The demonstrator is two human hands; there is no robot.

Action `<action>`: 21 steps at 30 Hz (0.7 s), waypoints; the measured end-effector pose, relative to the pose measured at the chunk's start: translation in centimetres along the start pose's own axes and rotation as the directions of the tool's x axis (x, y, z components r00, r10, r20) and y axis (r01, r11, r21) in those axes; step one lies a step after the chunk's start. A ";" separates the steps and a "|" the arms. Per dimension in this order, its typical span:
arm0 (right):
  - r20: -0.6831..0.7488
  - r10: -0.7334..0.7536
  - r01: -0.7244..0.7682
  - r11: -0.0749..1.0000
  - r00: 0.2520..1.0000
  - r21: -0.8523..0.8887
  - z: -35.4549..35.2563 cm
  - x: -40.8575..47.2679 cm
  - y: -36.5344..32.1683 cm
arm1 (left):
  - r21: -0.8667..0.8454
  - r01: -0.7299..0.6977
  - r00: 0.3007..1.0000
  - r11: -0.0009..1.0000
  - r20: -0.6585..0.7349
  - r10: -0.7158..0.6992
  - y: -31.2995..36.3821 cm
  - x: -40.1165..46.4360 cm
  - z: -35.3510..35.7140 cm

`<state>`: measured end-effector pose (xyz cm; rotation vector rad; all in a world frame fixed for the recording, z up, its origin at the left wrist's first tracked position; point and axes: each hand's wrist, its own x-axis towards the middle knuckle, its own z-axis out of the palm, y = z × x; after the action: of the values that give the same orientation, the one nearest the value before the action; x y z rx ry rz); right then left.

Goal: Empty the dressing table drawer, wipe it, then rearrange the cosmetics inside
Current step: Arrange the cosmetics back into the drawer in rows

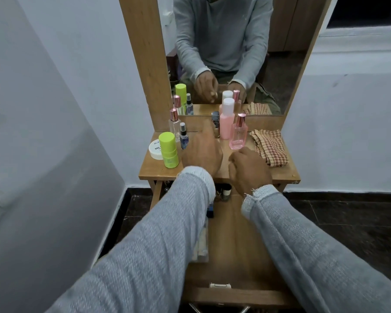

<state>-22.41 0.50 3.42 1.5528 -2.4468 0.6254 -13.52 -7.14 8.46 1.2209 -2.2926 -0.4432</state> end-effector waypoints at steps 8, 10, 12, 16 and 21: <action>-0.036 -0.020 0.018 0.999 0.999 -0.044 0.4 -0.2 0.1 | 0.134 -0.073 0.994 0.988 0.097 0.060 -0.2 5.0 1.5; -0.043 -0.026 0.024 0.999 0.999 -0.048 0.5 -0.2 0.3 | 0.144 -0.085 0.994 0.986 0.077 0.074 -0.2 5.7 1.7; -0.057 -0.030 0.027 0.998 0.998 -0.063 0.6 -0.2 0.3 | 0.146 -0.087 0.995 0.985 0.062 0.078 -0.3 6.0 1.8; -0.066 -0.029 0.024 0.997 0.997 -0.079 0.7 -0.3 0.2 | 0.113 -0.072 0.997 0.991 0.003 0.072 -0.6 6.0 2.0; -0.079 -0.028 0.020 0.996 0.997 -0.091 0.7 -0.4 0.0 | 0.036 -0.065 0.996 0.997 -0.052 0.066 -0.6 6.0 2.0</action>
<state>-22.20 0.57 2.65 1.4911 -2.3602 0.5535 -17.12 -12.40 8.19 1.1563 -2.2963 -0.3448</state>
